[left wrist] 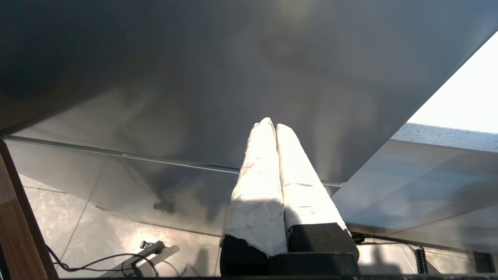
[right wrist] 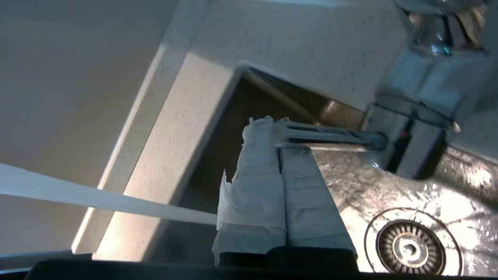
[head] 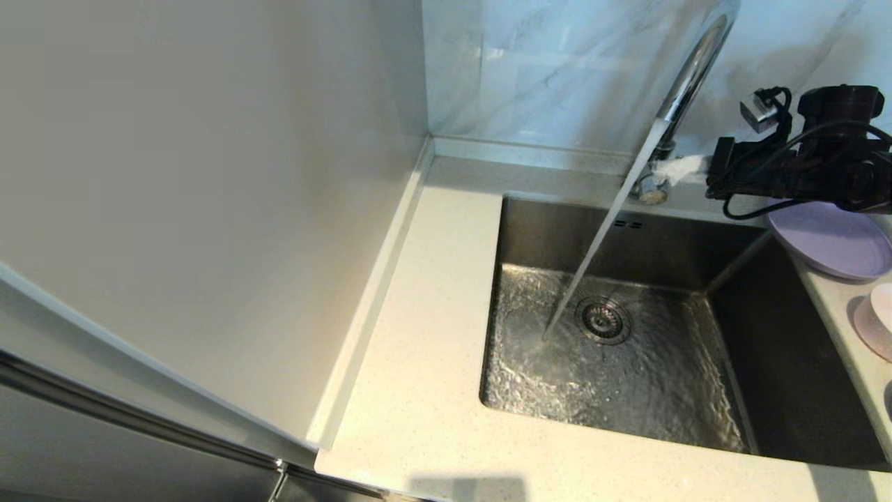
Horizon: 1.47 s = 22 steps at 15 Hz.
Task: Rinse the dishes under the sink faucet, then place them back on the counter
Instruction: Turn off the faucet
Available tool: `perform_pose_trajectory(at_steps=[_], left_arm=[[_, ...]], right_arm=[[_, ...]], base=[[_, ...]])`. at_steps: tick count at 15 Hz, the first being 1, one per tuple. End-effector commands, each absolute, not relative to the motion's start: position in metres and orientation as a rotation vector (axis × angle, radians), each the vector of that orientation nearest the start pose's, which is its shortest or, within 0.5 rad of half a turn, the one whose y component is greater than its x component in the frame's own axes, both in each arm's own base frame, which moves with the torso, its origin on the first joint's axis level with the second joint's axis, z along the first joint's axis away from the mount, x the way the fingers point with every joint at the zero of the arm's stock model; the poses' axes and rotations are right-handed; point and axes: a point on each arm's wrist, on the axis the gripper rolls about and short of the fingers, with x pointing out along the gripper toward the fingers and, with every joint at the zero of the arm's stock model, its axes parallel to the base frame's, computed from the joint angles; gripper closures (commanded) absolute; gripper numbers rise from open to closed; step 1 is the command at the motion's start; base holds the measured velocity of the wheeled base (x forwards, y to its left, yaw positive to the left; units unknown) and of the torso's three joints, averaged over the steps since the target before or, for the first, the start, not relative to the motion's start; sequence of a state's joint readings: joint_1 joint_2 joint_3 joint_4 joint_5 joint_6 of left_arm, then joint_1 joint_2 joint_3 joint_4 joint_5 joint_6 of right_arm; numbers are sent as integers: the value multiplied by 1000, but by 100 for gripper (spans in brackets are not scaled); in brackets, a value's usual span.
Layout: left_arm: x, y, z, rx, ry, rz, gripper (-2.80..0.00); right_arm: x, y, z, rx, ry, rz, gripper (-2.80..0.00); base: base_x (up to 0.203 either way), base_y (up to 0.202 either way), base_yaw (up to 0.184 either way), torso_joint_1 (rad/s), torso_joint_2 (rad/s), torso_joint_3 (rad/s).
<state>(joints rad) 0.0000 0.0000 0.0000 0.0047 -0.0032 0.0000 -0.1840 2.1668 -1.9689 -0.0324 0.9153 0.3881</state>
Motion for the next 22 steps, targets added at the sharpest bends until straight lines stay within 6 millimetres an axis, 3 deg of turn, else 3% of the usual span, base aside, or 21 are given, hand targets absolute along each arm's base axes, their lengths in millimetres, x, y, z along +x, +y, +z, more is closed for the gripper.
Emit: perform_pose_trajectory(at_steps=[1,15,18,22], left_arm=[[-23,0,75,0,5,-3,0],[-23,0,75,0,5,-3,0],[-23,0,75,0,5,-3,0],[-23,0,75,0,5,-3,0]], right_arm=[[441,-64,277,447,263,704,0],[436,-59,300,368,127,691,0],[426,-59,312,357,106,687,0],[397,-67,331,364,108,639,0]], base=[[0,0,0,0,0,0],[0,0,0,0,0,0],[0,0,0,0,0,0],[0,0,0,0,0,0]])
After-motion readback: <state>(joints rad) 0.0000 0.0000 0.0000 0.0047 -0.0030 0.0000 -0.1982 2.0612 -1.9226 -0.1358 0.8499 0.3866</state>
